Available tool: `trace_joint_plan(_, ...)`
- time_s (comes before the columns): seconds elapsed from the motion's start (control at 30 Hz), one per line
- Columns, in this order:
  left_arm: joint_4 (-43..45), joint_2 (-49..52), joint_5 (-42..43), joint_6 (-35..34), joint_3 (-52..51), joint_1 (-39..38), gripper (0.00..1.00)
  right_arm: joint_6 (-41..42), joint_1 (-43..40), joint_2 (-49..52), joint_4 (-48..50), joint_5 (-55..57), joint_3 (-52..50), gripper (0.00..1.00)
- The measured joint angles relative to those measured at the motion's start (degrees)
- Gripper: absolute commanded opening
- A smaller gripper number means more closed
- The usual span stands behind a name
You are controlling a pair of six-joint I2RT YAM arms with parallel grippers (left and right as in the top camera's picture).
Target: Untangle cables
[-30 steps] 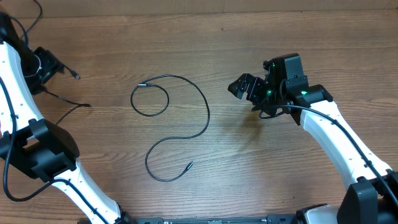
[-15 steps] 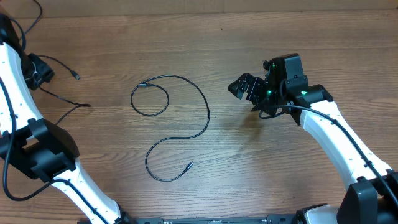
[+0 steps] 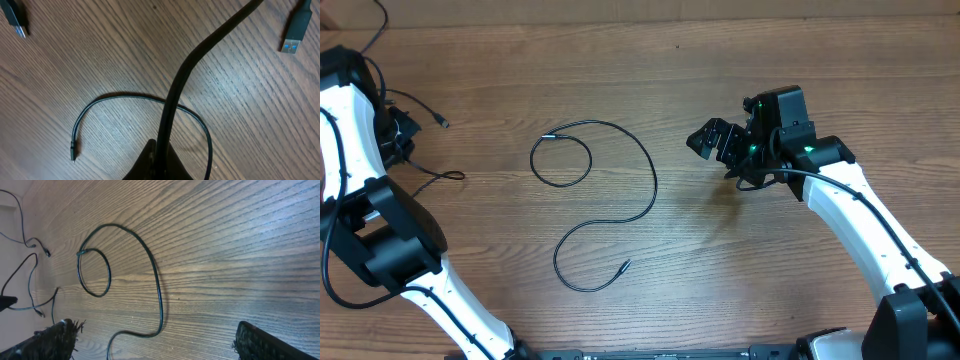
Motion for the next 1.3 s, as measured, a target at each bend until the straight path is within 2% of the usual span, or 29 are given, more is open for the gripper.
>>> trace_joint_plan(0.13,-0.55,0.20,3.15,4.76,8.52,0.28,0.04,0.02,0.00,0.00,0.00,-0.02,0.00,1.00)
trace_joint_plan(0.2,-0.94,0.20,7.37,8.09,15.21,0.44,0.04,0.02,0.00,0.00,-0.02,-0.02,0.00,1.00)
trace_joint_plan(0.27,-1.29,0.17,13.57,11.19,22.18,0.59,0.04,0.02,0.00,0.00,-0.02,-0.02,0.00,1.00)
trace_joint_plan(0.37,-0.11,-0.09,27.50,16.13,31.45,0.66,0.04,0.02,0.00,0.00,0.00,-0.02,0.00,1.00)
trace_joint_plan(0.47,7.48,-0.09,43.60,19.39,36.98,0.66,0.04,0.02,0.00,0.00,0.02,-0.02,0.00,1.00)
trace_joint_plan(0.53,17.73,-0.11,55.21,20.85,38.99,0.66,0.04,0.04,0.00,0.00,-0.04,-0.04,0.00,1.00)
trace_joint_plan(0.6,26.32,-0.11,61.40,21.00,39.28,0.52,0.04,0.09,0.00,0.00,-0.07,-0.04,0.00,1.00)
trace_joint_plan(0.67,29.94,-0.13,63.19,21.22,39.56,-0.17,0.04,0.02,0.00,0.00,-0.09,0.00,0.00,1.00)
trace_joint_plan(0.8,27.47,-0.15,56.22,21.42,39.26,-2.01,0.04,0.04,0.00,0.00,-0.04,-0.02,0.00,1.00)
trace_joint_plan(0.9,24.65,-0.22,44.59,21.38,36.48,-4.57,0.04,0.04,0.00,0.00,-0.02,-0.02,0.00,1.00)
trace_joint_plan(1.03,25.14,-0.07,29.94,21.20,29.51,-7.50,0.04,0.04,0.00,0.00,-0.02,-0.02,0.00,1.00)
trace_joint_plan(1.17,31.19,0.07,15.34,19.21,20.96,-9.86,0.04,0.04,0.00,0.00,-0.07,0.00,0.00,1.00)
trace_joint_plan(1.3,37.73,0.57,7.69,13.31,16.65,-10.32,0.04,0.04,0.00,0.00,0.00,-0.02,0.00,1.00)
